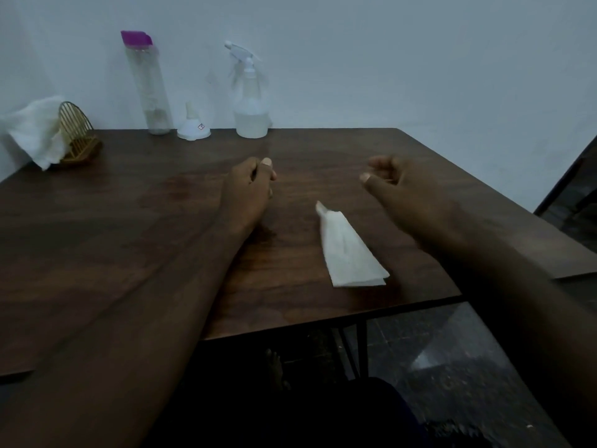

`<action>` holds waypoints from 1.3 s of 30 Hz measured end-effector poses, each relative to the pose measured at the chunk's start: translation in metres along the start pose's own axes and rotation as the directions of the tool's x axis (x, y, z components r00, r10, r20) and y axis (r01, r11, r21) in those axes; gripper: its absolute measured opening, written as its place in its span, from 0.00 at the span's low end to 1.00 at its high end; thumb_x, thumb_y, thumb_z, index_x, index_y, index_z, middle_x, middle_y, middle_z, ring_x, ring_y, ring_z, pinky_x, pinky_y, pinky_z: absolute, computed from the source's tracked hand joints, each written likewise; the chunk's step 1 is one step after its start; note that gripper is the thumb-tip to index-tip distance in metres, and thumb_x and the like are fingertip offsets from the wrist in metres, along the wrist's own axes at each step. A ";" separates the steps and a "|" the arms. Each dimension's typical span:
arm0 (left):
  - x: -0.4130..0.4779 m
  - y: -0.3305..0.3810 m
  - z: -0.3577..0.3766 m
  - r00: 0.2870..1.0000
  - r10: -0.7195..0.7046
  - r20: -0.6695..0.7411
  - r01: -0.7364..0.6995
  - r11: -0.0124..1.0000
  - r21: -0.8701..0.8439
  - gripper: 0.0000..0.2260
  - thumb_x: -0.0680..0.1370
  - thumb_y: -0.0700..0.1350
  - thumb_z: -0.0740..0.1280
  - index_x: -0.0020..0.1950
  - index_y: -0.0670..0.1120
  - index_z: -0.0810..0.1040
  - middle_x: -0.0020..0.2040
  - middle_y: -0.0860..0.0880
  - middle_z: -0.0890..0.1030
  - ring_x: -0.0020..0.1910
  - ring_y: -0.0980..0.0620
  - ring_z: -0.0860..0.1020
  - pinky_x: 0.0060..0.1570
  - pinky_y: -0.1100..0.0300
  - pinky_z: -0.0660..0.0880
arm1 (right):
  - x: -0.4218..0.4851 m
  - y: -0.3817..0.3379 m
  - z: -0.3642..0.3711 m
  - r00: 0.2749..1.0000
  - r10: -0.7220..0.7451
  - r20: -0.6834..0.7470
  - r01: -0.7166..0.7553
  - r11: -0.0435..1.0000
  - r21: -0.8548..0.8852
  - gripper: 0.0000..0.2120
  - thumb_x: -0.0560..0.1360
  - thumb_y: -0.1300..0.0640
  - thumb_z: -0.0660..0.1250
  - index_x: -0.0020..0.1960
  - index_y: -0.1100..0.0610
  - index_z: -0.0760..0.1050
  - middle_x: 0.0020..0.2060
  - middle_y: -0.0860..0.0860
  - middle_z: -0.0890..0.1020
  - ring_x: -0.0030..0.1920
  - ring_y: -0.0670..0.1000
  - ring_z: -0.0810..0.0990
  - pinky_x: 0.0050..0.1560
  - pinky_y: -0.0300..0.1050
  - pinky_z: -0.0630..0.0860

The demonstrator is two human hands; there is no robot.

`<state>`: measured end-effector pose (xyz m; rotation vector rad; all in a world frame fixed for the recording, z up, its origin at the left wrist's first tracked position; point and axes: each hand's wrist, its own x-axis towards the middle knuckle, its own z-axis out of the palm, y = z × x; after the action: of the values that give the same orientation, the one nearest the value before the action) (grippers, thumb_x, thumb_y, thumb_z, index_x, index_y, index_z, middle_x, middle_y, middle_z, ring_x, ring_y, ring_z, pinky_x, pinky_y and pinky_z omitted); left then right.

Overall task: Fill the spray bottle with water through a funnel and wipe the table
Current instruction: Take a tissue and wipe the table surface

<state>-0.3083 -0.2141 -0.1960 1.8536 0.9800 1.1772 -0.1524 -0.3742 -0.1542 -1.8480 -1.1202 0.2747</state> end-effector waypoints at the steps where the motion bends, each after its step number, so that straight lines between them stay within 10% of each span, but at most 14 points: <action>1: 0.001 -0.001 0.001 1.000 0.004 -0.003 -0.004 1.000 -0.004 0.16 0.83 0.51 0.57 0.46 0.42 0.79 0.33 0.50 0.76 0.31 0.58 0.73 0.36 0.62 0.71 | -0.005 -0.003 0.001 0.998 -0.051 -0.041 0.049 0.998 -0.051 0.16 0.80 0.50 0.64 0.66 0.52 0.74 0.57 0.46 0.80 0.57 0.44 0.78 0.54 0.39 0.73; 5: 0.000 0.000 0.003 1.000 0.015 0.010 -0.015 1.000 0.003 0.16 0.83 0.51 0.57 0.46 0.43 0.78 0.33 0.50 0.76 0.30 0.59 0.73 0.36 0.63 0.71 | -0.033 -0.001 0.031 0.947 -0.124 0.297 0.218 0.926 -0.310 0.26 0.81 0.43 0.58 0.73 0.57 0.68 0.66 0.46 0.73 0.69 0.47 0.69 0.61 0.33 0.60; 9: -0.001 -0.001 0.002 1.000 0.024 -0.002 -0.024 1.000 -0.012 0.16 0.83 0.51 0.57 0.44 0.44 0.78 0.32 0.50 0.76 0.31 0.58 0.73 0.39 0.61 0.71 | -0.039 0.003 0.071 0.904 0.026 0.427 0.257 0.765 -0.591 0.43 0.77 0.31 0.47 0.79 0.62 0.50 0.79 0.57 0.52 0.80 0.53 0.48 0.77 0.50 0.46; 14: -0.002 -0.001 0.002 1.000 0.024 -0.009 -0.025 0.999 -0.048 0.16 0.83 0.50 0.56 0.42 0.45 0.77 0.30 0.50 0.75 0.27 0.61 0.71 0.35 0.62 0.70 | -0.050 -0.006 0.074 0.709 -0.085 0.700 0.577 0.640 -0.507 0.41 0.76 0.31 0.43 0.80 0.54 0.40 0.80 0.49 0.42 0.78 0.46 0.37 0.78 0.50 0.38; 21: 0.000 0.001 0.004 0.999 -0.003 0.034 0.004 1.000 -0.027 0.18 0.83 0.52 0.54 0.45 0.43 0.78 0.33 0.49 0.75 0.33 0.56 0.73 0.39 0.58 0.71 | 0.052 0.063 0.009 0.947 0.239 0.215 0.023 0.616 -0.788 0.42 0.77 0.30 0.40 0.80 0.57 0.51 0.80 0.55 0.53 0.79 0.54 0.49 0.77 0.59 0.47; 24: 0.009 -0.003 0.008 0.992 -0.125 -0.012 0.125 0.992 0.011 0.20 0.83 0.53 0.53 0.41 0.45 0.78 0.34 0.49 0.77 0.37 0.52 0.76 0.43 0.56 0.72 | 0.024 0.031 0.050 0.923 0.033 0.384 0.253 0.700 -0.668 0.38 0.78 0.31 0.44 0.77 0.57 0.59 0.76 0.57 0.62 0.77 0.57 0.58 0.75 0.57 0.54; 28: 0.026 -0.005 0.014 0.960 -0.274 -0.061 0.277 0.959 0.060 0.22 0.81 0.52 0.53 0.46 0.39 0.81 0.46 0.39 0.82 0.49 0.41 0.80 0.56 0.49 0.75 | -0.009 0.005 0.067 0.698 -0.142 0.702 0.604 0.643 -0.470 0.34 0.80 0.34 0.44 0.80 0.49 0.44 0.80 0.47 0.46 0.79 0.47 0.41 0.77 0.48 0.41; 34: 0.043 -0.004 0.022 0.946 -0.311 0.088 0.271 0.911 0.311 0.18 0.82 0.51 0.55 0.51 0.41 0.80 0.49 0.42 0.80 0.49 0.45 0.78 0.50 0.54 0.72 | 0.079 0.088 -0.007 0.965 0.225 0.135 -0.030 0.607 -0.794 0.53 0.65 0.21 0.29 0.80 0.51 0.52 0.79 0.53 0.56 0.79 0.53 0.51 0.76 0.59 0.49; 39: 0.051 -0.013 0.032 0.952 -0.300 0.064 0.268 0.913 0.307 0.18 0.83 0.51 0.55 0.49 0.42 0.80 0.47 0.43 0.80 0.43 0.48 0.77 0.41 0.56 0.70 | 0.031 0.054 0.039 0.865 -0.057 0.498 0.402 0.673 -0.621 0.45 0.70 0.25 0.36 0.80 0.48 0.51 0.79 0.49 0.54 0.79 0.51 0.48 0.77 0.50 0.48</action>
<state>-0.2662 -0.1689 -0.1982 1.8962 1.3692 0.7779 -0.1267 -0.3345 -0.2104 -2.3361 -1.9931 0.1033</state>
